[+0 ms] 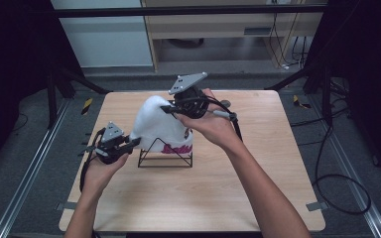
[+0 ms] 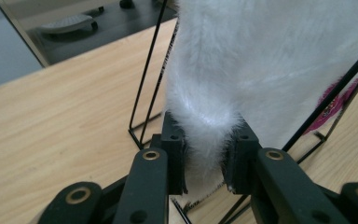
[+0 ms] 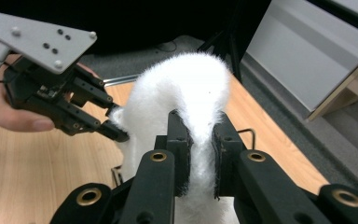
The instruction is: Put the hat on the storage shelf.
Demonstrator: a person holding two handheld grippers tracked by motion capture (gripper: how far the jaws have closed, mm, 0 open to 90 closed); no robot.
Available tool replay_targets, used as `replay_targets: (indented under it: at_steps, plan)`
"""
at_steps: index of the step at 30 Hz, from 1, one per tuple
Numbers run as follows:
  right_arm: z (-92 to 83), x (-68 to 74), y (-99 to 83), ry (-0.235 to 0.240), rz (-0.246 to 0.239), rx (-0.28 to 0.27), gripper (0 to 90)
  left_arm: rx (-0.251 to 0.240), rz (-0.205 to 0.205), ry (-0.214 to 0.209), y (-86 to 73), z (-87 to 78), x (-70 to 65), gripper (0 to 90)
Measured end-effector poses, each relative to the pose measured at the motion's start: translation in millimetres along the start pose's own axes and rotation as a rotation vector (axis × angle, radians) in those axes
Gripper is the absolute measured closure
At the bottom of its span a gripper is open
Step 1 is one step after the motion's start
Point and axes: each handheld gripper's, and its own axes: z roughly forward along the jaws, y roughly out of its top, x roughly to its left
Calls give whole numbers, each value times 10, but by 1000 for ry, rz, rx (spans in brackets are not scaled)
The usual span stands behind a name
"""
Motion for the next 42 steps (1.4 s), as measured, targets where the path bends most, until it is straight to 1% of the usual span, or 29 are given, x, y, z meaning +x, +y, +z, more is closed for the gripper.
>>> replay_targets:
  at_steps: [3,4,5,8,11,12,15,19,23,25,26,29,38,39,42]
  plan:
    - [56,27,-61,7,-2,14,809,12,0,6,-68,26,3,726]
    - [98,56,-102,12,-1,28,809,18,-7,5,-109,41,12,725]
    - [114,65,-116,13,2,31,809,18,-7,5,-109,41,12,725]
    - [152,83,-152,19,3,40,808,24,-20,1,-187,67,27,725]
    - [184,98,-190,25,10,46,809,33,-17,-6,-239,88,19,725]
    - [196,105,-204,27,6,48,808,37,-17,-6,-255,94,18,725]
    - [219,133,-236,30,6,58,808,38,-24,-10,-303,107,18,722]
    - [249,162,-272,31,6,69,808,50,-17,-13,-351,130,-1,723]
    - [271,164,-294,33,10,79,807,60,-23,-11,-383,146,4,723]
    - [311,161,-332,36,14,91,806,68,-24,-11,-409,157,20,722]
    - [320,168,-341,36,22,96,806,67,-26,-13,-418,160,24,722]
    - [337,175,-361,43,22,92,805,66,-34,-14,-439,160,37,723]
    - [356,185,-359,45,21,100,805,76,-35,-18,-452,166,43,719]
    - [364,189,-357,43,21,103,805,79,-29,-17,-455,165,49,718]
    - [383,199,-338,45,14,112,803,79,-37,-17,-475,162,55,717]
